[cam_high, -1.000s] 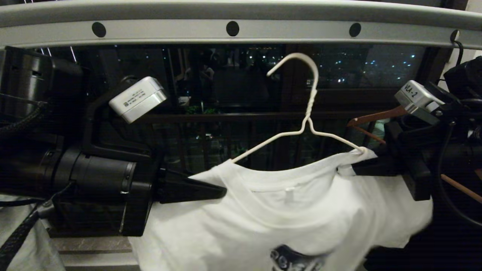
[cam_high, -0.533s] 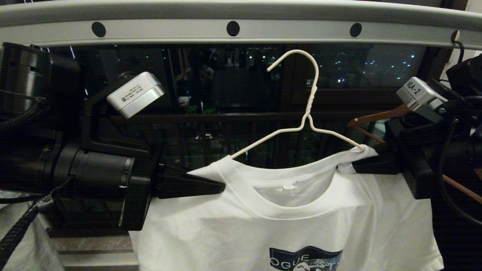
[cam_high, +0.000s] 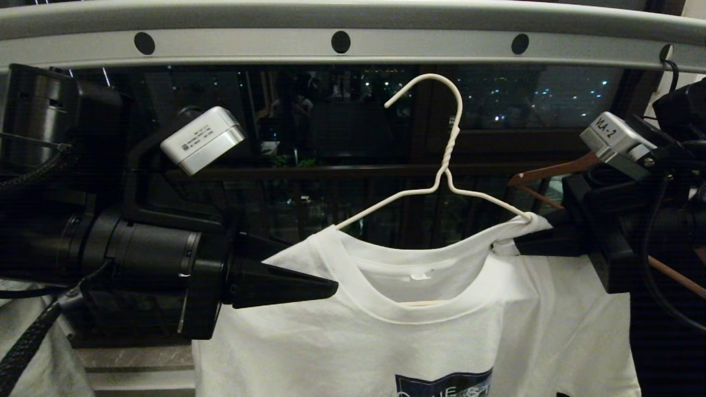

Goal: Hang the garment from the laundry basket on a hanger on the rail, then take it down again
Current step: Hang the clothes rack on the clothesline

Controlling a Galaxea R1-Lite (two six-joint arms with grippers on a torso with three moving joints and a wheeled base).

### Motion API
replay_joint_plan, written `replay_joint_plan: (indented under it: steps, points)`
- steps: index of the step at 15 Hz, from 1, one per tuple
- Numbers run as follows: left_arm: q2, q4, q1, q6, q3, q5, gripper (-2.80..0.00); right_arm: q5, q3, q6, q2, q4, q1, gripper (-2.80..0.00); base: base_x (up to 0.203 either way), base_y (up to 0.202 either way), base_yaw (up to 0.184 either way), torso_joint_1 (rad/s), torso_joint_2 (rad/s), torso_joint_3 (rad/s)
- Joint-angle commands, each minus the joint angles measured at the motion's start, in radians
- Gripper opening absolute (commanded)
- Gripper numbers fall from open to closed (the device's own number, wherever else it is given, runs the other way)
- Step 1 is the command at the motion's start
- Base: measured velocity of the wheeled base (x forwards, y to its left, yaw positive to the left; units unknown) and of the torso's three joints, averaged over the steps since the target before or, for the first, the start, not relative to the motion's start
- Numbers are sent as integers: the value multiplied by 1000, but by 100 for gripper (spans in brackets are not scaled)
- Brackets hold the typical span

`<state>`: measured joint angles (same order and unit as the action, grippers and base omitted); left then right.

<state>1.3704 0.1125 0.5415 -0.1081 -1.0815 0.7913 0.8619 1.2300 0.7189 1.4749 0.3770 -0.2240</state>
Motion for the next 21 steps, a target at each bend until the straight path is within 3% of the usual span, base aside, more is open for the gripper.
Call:
replay_joint_plan:
  steps: [1,6,7,10,11,14,17,19,21]
  points:
    - [-1,1,0,-1,-2,0,0,5,-1,5,-2,2,0,-280,0,0,0,0,0,0]
    - [-67,5,-8,13,-49,-158,0,-25,-40,-1,1,0,0,-280,0,0,0,0,0,0]
    - [-69,6,-8,16,-51,-162,0,-27,-42,-1,1,1,0,-280,0,0,0,0,0,0]
    - [-123,7,-8,84,-81,-213,0,-30,-44,-4,-3,2,-3,-280,0,0,0,0,0,0]
    - [-145,10,-8,92,-82,-217,-280,-30,-46,-5,-5,4,-18,-280,0,0,0,0,0,0]
    - [-202,60,-6,96,-99,-217,-280,-61,-44,-78,-5,2,-84,-280,0,0,0,0,0,0]
    - [-263,101,-8,113,-135,-229,-280,-164,-36,-158,-11,0,-169,-280,0,0,0,0,0,0]
    - [-286,109,-8,120,-151,-331,-280,-243,-21,-266,-18,-13,-232,-280,0,0,0,0,0,0]
    - [-325,108,-8,122,-167,-392,-280,-372,-16,-386,-25,-74,-314,-280,0,0,0,0,0,0]
